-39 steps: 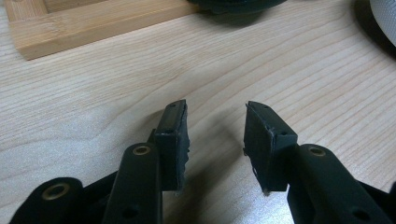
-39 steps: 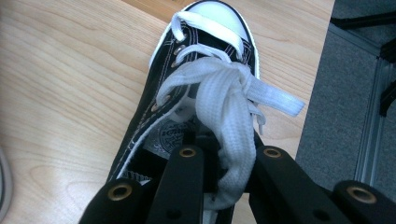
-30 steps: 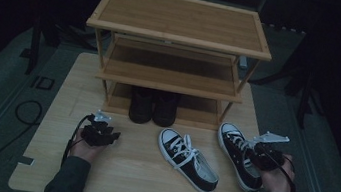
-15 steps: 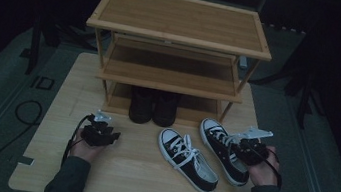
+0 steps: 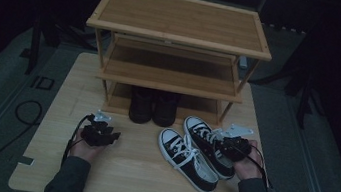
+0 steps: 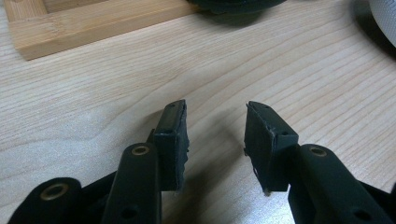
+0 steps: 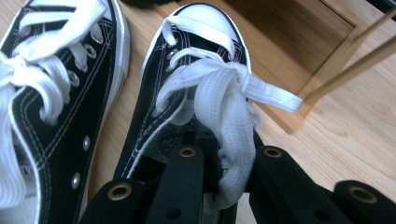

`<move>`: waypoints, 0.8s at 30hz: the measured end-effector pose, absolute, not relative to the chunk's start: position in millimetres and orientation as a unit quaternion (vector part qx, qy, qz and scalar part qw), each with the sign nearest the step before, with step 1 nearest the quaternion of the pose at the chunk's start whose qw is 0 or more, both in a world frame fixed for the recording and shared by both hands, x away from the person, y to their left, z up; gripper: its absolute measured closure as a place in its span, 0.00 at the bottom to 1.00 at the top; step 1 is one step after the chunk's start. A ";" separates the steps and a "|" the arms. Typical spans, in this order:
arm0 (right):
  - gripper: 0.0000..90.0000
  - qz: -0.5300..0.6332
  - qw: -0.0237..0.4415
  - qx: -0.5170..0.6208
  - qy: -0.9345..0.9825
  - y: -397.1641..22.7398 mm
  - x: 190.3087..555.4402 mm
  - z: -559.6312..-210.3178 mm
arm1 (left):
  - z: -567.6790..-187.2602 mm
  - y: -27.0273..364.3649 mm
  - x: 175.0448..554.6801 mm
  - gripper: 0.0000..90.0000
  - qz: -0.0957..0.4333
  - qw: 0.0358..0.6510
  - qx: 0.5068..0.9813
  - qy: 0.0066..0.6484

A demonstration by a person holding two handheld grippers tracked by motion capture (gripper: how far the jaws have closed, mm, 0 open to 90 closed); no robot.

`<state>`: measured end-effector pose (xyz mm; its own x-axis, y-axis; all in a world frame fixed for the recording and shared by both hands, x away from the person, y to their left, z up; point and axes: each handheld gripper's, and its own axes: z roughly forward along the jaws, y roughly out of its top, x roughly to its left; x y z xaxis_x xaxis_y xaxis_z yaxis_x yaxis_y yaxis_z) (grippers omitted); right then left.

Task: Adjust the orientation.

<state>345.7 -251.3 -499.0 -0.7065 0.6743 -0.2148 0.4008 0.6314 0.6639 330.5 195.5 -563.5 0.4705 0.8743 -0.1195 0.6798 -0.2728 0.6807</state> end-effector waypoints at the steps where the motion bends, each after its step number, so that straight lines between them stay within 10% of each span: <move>1: 0.95 0.302 0.227 0.308 0.873 -250.5 346.3 -499.5 | -563.5 195.5 330.5 0.66 0.141 0.344 0.785 0.495; 24: 0.95 0.330 0.204 0.277 0.879 -243.4 346.1 -507.3 | -563.6 195.8 330.6 0.66 0.140 0.346 0.785 0.495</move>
